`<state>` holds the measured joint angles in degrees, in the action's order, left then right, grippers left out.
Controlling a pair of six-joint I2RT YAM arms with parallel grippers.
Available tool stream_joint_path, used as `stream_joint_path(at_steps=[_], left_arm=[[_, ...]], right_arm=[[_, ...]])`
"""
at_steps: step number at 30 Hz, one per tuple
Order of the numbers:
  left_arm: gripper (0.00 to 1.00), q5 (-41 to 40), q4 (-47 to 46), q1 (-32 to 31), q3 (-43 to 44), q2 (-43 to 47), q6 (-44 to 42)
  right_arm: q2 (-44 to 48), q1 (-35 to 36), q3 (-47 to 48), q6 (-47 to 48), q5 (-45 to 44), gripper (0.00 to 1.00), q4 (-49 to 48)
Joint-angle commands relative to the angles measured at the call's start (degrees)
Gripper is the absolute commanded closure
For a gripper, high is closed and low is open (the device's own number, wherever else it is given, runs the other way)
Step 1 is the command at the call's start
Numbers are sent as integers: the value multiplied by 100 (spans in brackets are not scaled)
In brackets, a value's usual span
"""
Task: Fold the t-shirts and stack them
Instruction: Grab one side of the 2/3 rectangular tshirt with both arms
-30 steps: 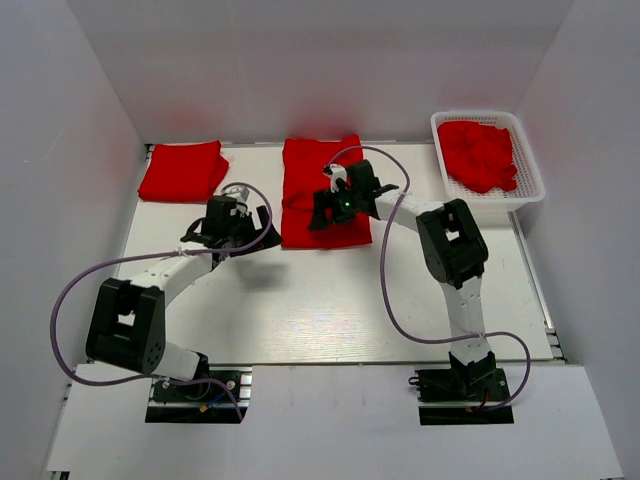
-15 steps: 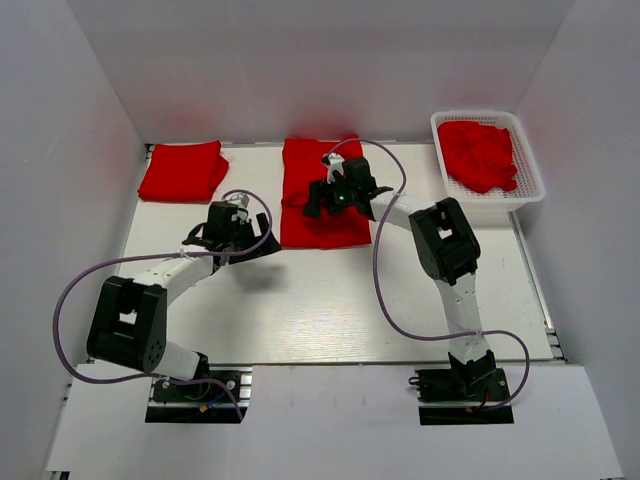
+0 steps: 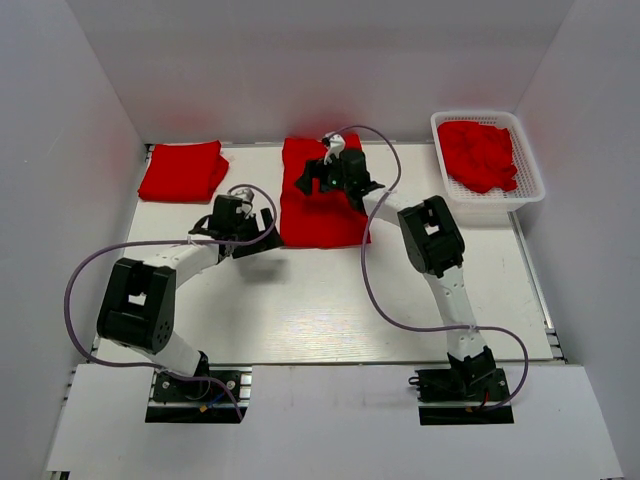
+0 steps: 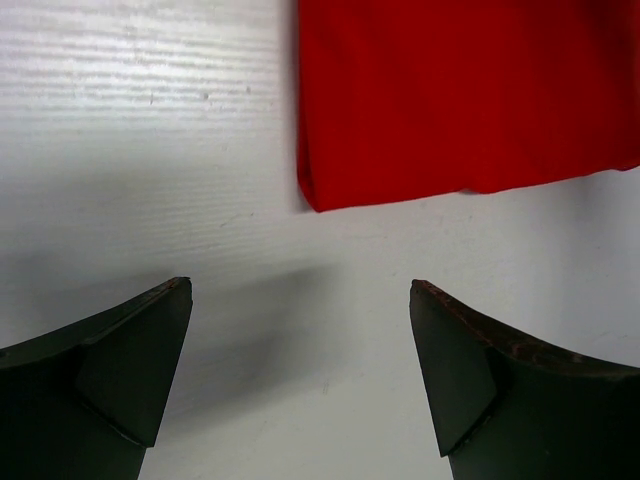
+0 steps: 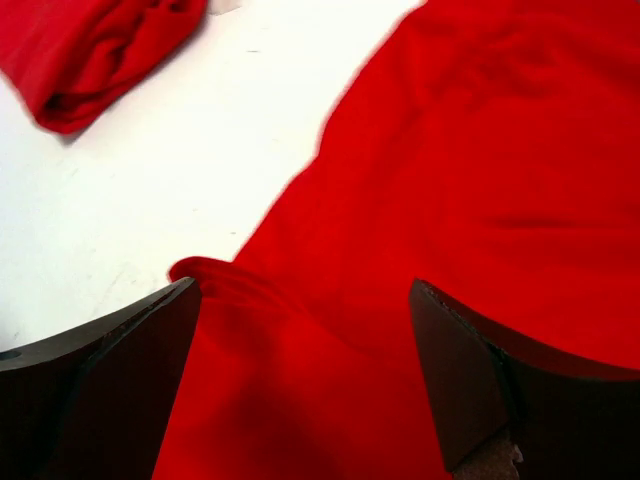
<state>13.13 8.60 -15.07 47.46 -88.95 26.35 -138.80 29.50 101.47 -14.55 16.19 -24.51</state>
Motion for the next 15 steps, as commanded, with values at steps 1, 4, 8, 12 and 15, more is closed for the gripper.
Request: stream_joint_path(at_steps=[1,4,8,12,15], left_arm=[[0,120,-78,91,351,44,-173],[0,-90,-78,92,527,-78,-227],[0,-267,62,92,966,-412,-385],[0,-233,362,-13,1397,-825,-560],[0,-100,301,-13,1397,-1027,-561]], right_arm=[[789,-75,-82,-22,-676,10,-98],[1249,-137,-724,-66,-1186,10,323],[2330,-251,-1445,-285,-1381,10,956],[2665,-444,-1788,-627,-1548,10,2686],[2709,-602,-1920,-681,-1321,10,3505]])
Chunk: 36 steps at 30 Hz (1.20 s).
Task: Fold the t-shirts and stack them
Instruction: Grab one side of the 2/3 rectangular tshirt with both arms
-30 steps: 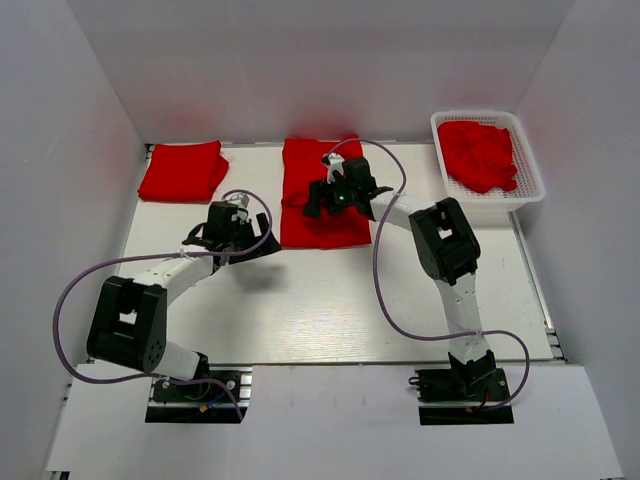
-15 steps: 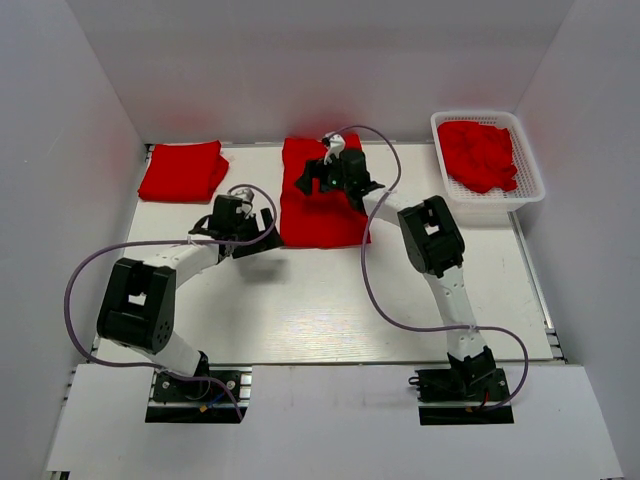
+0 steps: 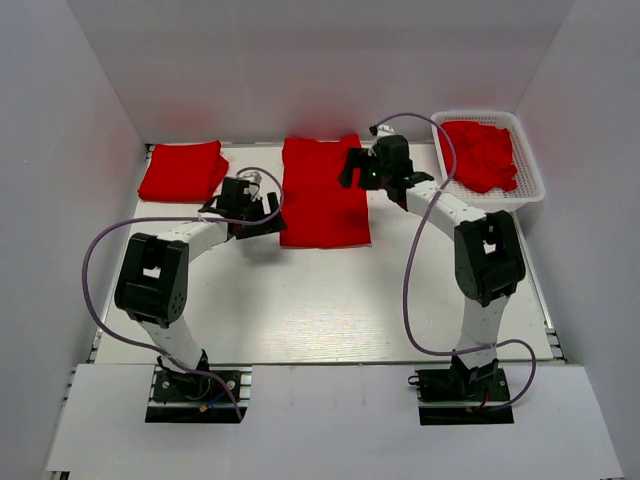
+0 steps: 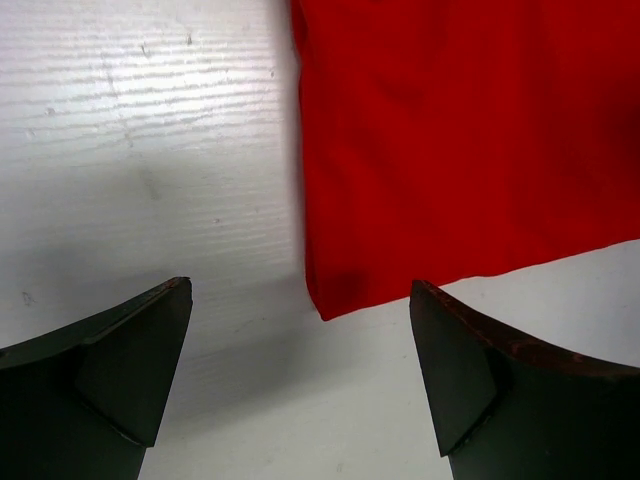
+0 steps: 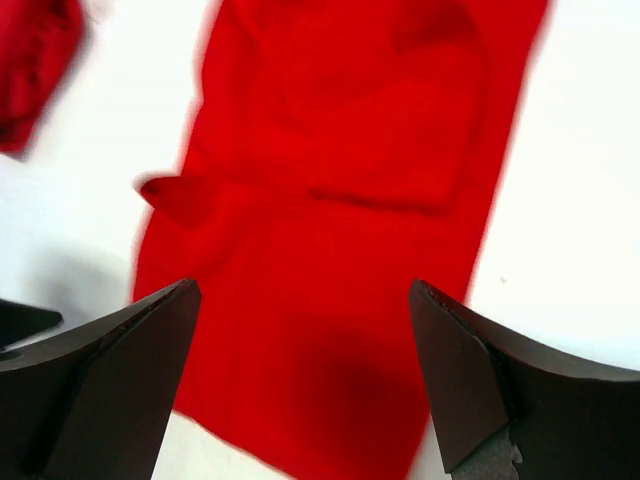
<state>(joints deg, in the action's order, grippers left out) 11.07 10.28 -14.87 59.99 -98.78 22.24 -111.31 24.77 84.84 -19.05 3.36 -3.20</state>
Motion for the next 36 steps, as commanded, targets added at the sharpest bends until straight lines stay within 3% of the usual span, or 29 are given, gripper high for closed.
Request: stream_joint_path(at_steps=[1,11,17,20,22,24,27,32,35,36], left_arm=[[0,106,132,-33,145,-45,-150],[0,159,-44,-279,22,-448,-202],[12,98,-44,-385,145,-633,-202],[23,44,-44,-437,92,-633,-202],[32,44,-44,-437,31,-633,-202],[32,-17,-44,-437,-22,-686,-202],[44,-17,8,-437,-75,-747,-202],[56,-88,9,-490,-22,-800,-141],[63,-88,-44,-490,-22,-853,-141],[69,-88,-44,-490,-22,-853,-141]], right_arm=[[-49,-200,-475,-248,103,10,1462],[566,-386,-2039,-257,780,10,1261],[733,-386,-2462,-424,1255,10,1015],[882,-394,-2621,-442,1246,10,936],[874,-394,-2683,-433,1316,14,892],[883,-412,-2709,-433,1405,21,822],[804,-412,-2780,-459,1387,30,628],[602,-430,-2631,-512,1238,38,382],[505,-439,-2560,-530,1185,56,31],[452,-447,-2560,-530,1124,67,-39]])
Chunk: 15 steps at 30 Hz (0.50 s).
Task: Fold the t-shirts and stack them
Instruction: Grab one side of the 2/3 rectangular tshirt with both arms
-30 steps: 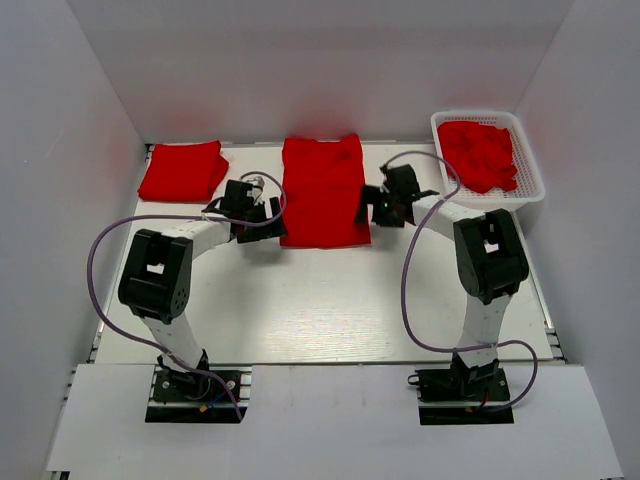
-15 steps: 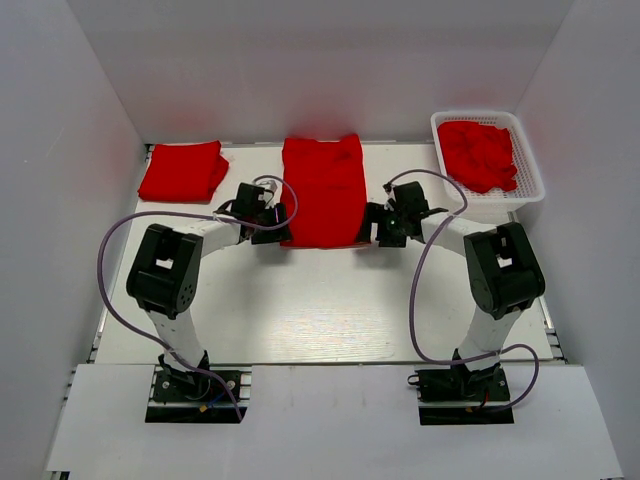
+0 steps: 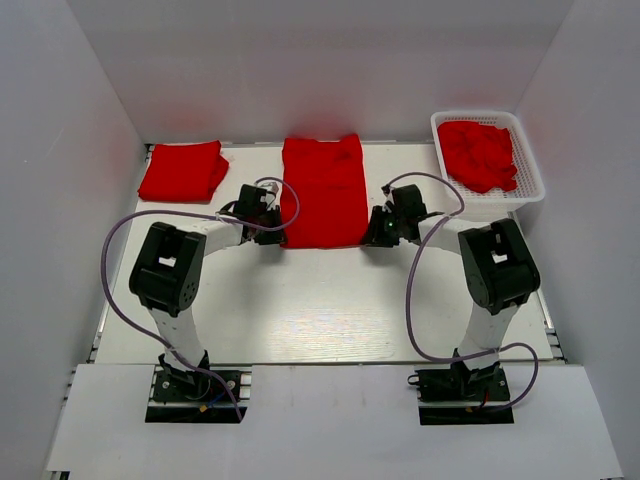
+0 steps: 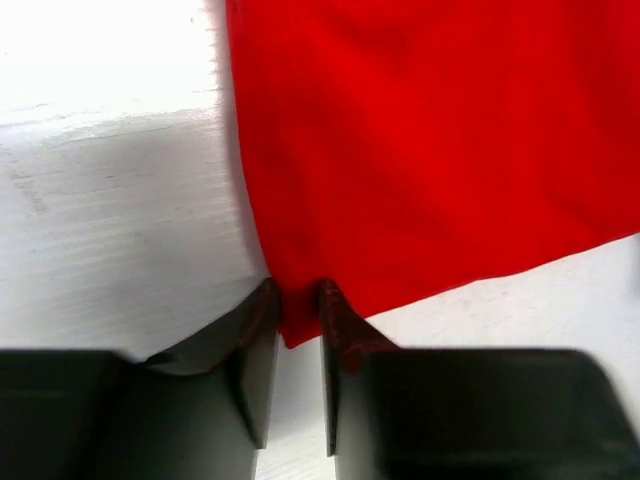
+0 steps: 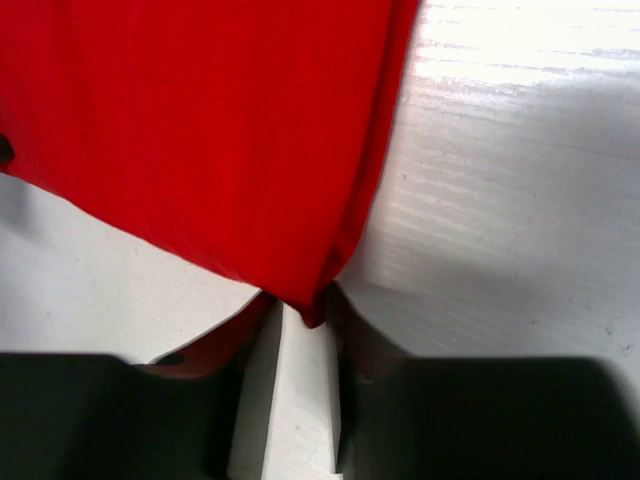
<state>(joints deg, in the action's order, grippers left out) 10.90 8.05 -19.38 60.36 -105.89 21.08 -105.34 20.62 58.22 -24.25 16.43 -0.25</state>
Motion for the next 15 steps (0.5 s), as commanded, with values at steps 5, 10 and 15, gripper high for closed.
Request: stream_joint_path(at_steps=[5,10,15], left_arm=[[100,299,3,-40,-130,-143,28],[100,624,-85,-40,-734,750,133],[100,1035,380,-101,-1210,1991,239]], right_arm=[[-66,-23,-73,87,-52,100,-659],[888,12,-776,341,62,100,-740],[2347,91,-1978,263,36,100,-494]])
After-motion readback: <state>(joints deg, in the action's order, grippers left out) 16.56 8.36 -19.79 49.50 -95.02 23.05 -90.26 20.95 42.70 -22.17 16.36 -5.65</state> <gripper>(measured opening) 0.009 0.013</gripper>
